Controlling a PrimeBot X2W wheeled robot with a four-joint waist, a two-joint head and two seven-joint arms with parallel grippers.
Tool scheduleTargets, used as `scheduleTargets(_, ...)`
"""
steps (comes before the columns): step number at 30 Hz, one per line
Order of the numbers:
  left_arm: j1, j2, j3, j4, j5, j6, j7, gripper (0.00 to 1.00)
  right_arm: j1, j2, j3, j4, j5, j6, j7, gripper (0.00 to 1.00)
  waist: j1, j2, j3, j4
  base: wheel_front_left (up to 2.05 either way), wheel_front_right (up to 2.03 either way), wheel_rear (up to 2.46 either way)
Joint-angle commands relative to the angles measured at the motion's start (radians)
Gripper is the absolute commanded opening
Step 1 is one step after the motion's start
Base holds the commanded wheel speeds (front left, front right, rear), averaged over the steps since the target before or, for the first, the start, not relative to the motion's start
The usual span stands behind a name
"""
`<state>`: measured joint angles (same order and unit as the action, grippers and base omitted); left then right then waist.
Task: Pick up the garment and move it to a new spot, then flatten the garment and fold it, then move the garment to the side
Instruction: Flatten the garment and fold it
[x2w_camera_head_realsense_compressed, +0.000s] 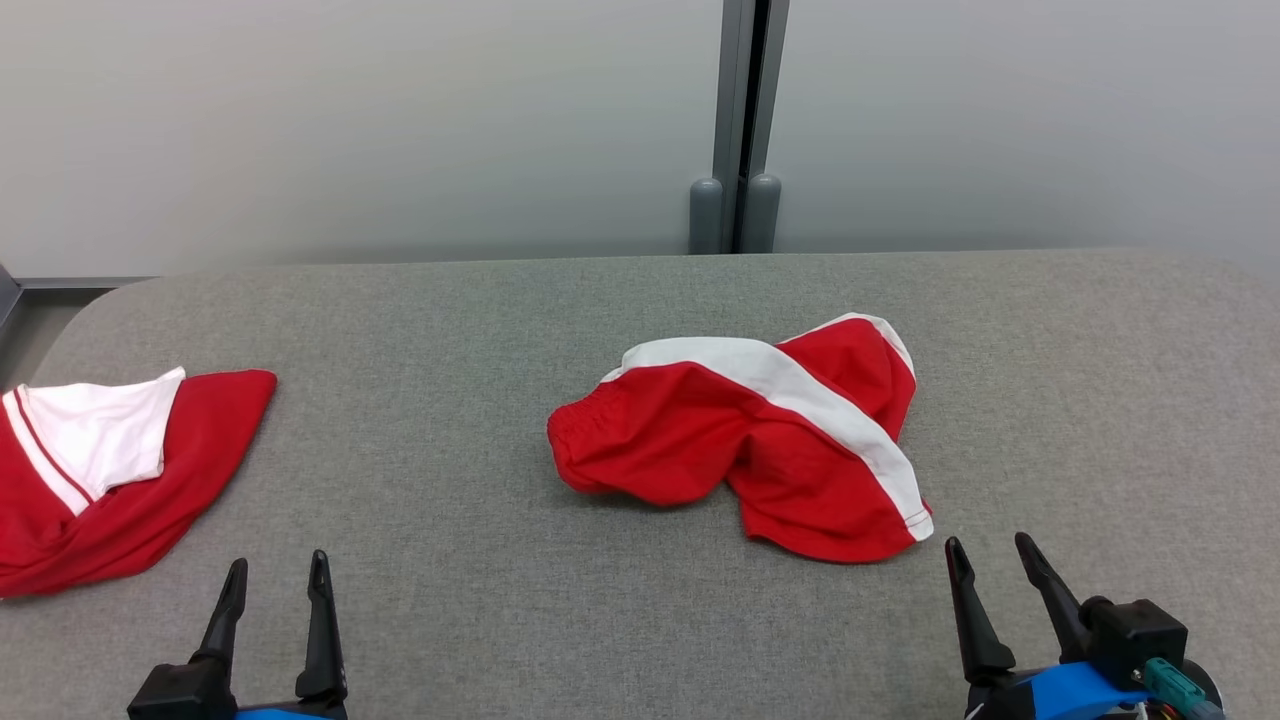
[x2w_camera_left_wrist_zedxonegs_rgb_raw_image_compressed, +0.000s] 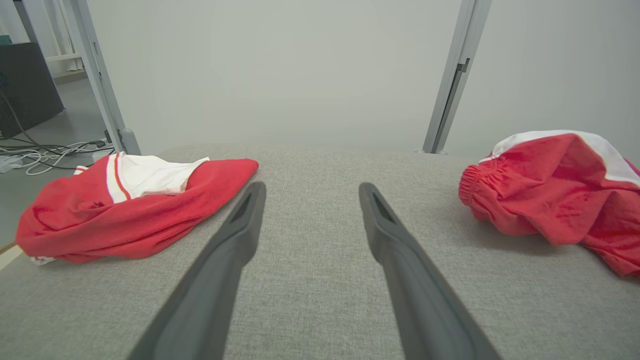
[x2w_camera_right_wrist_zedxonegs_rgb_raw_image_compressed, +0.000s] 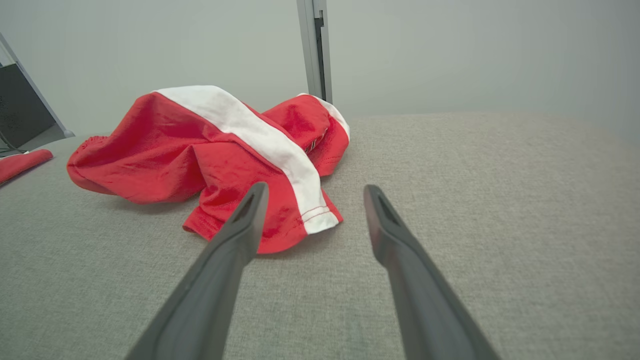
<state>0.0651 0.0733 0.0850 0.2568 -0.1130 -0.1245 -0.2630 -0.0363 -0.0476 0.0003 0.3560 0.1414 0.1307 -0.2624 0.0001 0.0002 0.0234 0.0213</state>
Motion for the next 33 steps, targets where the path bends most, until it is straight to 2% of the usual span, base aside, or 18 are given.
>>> scheduleTargets(1, 0.004, 0.000, 0.004, 0.000, 0.002, -0.007, -0.003, 1.00, 0.003, -0.005, 0.000, 0.001, -0.005, 0.000, -0.004, 1.00, -0.0001, -0.0002, 0.001, 0.000, 0.00, 0.00, 0.00)
scheduleTargets(24, -0.018, 0.006, -0.013, 0.001, -0.011, -0.007, -0.003, 1.00, -0.011, -0.005, 0.003, 0.001, -0.006, 0.000, -0.004, 1.00, -0.0001, -0.0002, 0.002, -0.006, 0.00, 0.00, 0.00)
scheduleTargets(28, -0.073, 0.011, -0.013, 0.005, -0.027, -0.007, -0.003, 1.00, -0.027, -0.005, 0.014, -0.002, -0.008, 0.000, -0.004, 1.00, -0.0001, -0.0002, 0.014, -0.023, 0.00, 0.00, 0.00)
scheduleTargets(33, -0.198, 0.038, -0.066, 0.008, -0.035, -0.007, -0.003, 1.00, -0.046, -0.005, 0.034, -0.020, -0.002, 0.000, -0.004, 1.00, -0.0001, -0.0002, 0.037, -0.066, 0.00, 0.00, 0.00)
